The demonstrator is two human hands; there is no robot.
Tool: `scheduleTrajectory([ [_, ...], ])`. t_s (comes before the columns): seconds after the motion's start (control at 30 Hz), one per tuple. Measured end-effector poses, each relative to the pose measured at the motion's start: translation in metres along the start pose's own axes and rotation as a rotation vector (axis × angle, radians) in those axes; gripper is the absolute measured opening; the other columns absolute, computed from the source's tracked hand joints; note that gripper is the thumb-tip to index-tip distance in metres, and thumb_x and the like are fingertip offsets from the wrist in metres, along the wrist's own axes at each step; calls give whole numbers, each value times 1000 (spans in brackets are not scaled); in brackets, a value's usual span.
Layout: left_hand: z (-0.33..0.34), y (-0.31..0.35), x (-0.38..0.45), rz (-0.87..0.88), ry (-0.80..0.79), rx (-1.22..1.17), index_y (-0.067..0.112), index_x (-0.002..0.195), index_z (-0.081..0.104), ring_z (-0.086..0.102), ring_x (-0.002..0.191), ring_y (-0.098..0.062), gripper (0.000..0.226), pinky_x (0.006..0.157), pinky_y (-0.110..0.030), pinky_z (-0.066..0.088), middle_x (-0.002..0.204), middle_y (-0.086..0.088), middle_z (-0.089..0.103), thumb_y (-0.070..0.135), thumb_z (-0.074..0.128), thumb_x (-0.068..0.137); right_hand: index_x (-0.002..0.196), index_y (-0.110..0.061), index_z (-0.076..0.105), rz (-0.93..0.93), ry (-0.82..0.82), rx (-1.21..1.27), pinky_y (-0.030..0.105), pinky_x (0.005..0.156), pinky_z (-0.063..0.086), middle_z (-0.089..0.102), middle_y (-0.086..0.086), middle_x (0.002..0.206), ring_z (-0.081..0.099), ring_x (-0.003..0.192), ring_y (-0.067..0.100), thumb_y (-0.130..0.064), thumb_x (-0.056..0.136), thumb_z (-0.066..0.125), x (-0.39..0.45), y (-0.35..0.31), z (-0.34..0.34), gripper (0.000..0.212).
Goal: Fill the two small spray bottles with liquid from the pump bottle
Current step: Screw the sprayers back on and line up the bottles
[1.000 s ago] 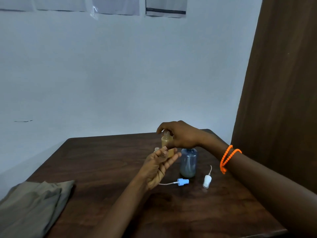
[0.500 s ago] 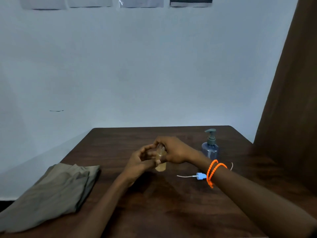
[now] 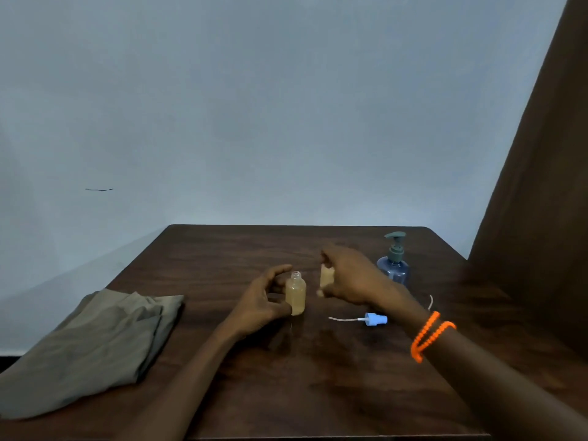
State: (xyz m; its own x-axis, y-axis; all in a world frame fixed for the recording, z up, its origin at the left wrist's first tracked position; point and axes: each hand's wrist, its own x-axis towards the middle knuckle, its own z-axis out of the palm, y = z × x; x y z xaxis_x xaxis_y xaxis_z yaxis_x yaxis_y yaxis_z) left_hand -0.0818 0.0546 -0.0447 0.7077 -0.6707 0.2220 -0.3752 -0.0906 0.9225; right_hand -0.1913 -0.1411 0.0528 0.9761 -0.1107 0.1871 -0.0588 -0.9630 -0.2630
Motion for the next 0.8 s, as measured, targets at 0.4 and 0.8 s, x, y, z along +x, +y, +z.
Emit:
scheduleTrajectory([
  [0.4, 19, 3, -5, 229, 286, 288, 30, 123, 70, 67, 101, 3, 51, 82, -21, 59, 110, 22, 71, 29, 88, 75, 90, -28, 57, 106, -247, -221, 34, 75, 53, 57, -11, 90, 61, 87, 17, -30, 81, 68, -61, 63, 16, 15],
  [0.8, 18, -1, -5, 249, 312, 292, 25, 119, 73, 71, 83, -8, 50, 71, -31, 60, 100, 14, 74, 31, 88, 72, 119, -27, 66, -215, 164, -165, 39, 77, 49, 57, -2, 109, 46, 103, 16, -17, 95, 57, -8, -1, -40, 27],
])
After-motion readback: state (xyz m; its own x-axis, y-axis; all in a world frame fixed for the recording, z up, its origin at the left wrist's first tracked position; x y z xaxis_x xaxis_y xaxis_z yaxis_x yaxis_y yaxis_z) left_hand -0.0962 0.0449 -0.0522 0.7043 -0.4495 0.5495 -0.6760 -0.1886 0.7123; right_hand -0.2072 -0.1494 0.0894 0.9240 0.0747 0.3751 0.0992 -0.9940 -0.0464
